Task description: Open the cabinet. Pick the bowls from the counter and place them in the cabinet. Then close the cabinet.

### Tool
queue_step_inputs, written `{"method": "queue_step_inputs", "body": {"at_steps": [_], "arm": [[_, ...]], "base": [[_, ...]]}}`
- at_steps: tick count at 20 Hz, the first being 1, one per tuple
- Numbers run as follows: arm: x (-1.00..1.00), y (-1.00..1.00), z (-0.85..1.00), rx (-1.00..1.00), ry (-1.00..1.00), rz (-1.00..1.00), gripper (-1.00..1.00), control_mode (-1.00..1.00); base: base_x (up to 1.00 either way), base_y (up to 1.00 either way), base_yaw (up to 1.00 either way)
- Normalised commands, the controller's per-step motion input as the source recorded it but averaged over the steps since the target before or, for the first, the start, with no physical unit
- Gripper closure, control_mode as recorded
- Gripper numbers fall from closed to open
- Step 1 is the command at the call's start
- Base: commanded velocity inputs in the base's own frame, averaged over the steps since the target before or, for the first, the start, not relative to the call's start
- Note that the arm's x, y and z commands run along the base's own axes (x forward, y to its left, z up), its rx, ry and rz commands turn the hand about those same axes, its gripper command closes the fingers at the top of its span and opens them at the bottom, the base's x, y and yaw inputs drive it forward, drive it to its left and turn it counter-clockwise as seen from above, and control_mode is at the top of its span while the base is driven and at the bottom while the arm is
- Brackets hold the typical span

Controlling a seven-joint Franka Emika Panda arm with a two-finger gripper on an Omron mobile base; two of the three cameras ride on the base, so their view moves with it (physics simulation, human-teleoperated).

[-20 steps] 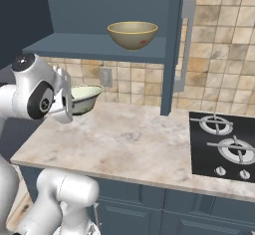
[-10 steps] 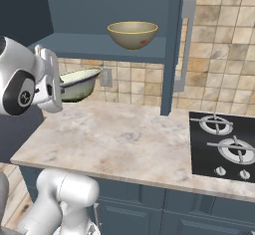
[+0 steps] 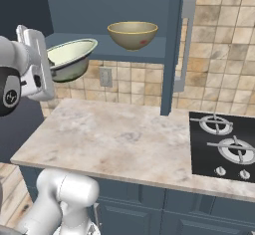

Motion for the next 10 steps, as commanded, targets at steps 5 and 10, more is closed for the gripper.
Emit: {"method": "queue_step_inputs", "body": {"at_steps": [5,10], "arm": [[-0.12,0.00,0.53,0.08,-0.10,0.00,1.00,-1.00],[0.01,0.02,0.40,0.03,0.00,0.07,1.00,-1.00]], "base": [[0.00,0.00,0.00],[0.00,0.00,0.00]]}}
